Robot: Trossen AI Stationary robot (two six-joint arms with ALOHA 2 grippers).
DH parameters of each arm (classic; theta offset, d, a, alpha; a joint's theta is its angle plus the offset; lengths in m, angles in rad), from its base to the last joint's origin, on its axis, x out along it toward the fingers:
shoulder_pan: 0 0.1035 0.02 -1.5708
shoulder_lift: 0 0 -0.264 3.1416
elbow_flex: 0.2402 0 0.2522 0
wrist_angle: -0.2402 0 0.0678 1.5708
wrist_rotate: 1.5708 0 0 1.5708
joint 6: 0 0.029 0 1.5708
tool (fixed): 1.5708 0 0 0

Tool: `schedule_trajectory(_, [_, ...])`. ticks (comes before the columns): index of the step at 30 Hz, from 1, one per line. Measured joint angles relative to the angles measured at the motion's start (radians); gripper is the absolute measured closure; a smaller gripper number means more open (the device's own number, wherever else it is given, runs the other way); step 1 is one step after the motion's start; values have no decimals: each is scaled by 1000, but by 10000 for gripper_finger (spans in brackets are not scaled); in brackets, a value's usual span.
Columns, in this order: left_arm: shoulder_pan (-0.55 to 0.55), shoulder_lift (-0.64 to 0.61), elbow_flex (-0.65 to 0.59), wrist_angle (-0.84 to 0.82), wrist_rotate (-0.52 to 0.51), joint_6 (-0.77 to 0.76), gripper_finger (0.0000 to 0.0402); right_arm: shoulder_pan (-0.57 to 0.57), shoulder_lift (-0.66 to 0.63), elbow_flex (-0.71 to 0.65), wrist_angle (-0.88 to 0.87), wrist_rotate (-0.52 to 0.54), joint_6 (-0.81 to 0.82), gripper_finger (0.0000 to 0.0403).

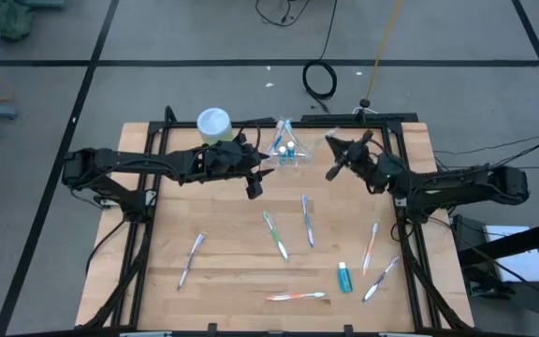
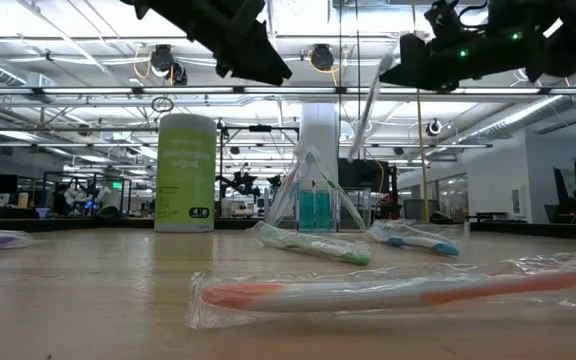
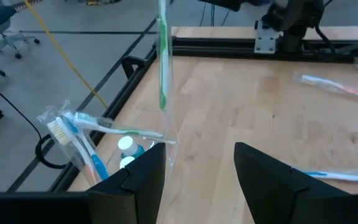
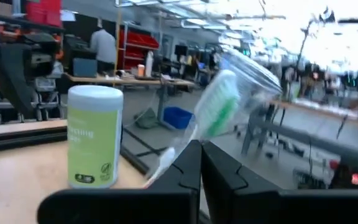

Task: Pick & Place toothbrushing station
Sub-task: Put the right green toothbrush into the transparent organizer

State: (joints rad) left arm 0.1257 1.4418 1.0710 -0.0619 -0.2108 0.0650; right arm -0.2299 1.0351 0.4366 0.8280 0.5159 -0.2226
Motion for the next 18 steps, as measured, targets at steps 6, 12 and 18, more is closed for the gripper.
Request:
schedule_trajectory(6, [0,0,0,16,0,-23,204,-76,22,0,-54,-50,24,403])
schedule_trajectory(12, [0,0,0,16,0,-53,204,-125,151,0,-16,-98,27,403])
schedule_trajectory(18, [0,0,0,15,0,-59,204,-167,270,0,54,-126,-36,403])
